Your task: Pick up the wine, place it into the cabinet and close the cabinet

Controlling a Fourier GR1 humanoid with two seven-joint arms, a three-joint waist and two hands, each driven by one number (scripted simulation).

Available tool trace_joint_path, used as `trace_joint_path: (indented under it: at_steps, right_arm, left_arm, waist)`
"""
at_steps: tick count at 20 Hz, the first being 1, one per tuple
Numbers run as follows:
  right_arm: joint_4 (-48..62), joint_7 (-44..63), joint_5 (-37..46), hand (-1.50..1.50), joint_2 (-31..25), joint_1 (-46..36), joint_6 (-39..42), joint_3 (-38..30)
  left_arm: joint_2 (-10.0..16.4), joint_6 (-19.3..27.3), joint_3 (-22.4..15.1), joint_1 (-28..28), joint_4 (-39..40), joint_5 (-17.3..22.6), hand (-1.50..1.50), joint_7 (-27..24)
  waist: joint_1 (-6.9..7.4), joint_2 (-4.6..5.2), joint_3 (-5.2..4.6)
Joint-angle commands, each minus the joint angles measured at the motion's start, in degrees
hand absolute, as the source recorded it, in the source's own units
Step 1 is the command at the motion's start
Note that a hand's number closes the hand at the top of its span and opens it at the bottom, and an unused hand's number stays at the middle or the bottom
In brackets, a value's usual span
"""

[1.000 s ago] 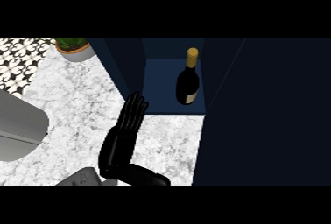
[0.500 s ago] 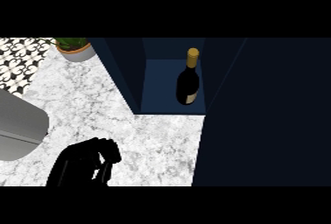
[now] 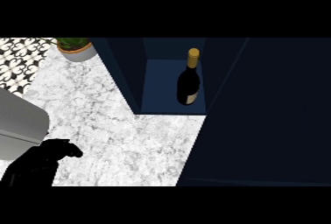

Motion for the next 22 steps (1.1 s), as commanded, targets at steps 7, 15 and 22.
trace_joint_path:
  at_steps: [7,15,22]
  right_arm:
    - [2.73,6.29,12.52,1.50,1.53,-11.76,-15.48,22.99]
    - [10.17,3.15,15.85,1.50,1.30,-25.41,-31.78,25.65]
    - [14.10,1.19,15.10,1.50,1.11,-33.41,-40.73,19.07]
  left_arm:
    - [6.83,-9.23,10.02,10.38,1.89,6.24,-1.50,-3.79]
    - [11.34,-20.69,15.62,15.84,8.82,8.09,-1.50,-6.88]
    - [15.38,-27.78,19.31,18.87,11.35,9.10,-1.50,-6.98]
  waist:
    - [0.51,-0.19,-0.08]
    - [1.79,-0.27,-0.24]
    - [2.81,0.13,-0.22]
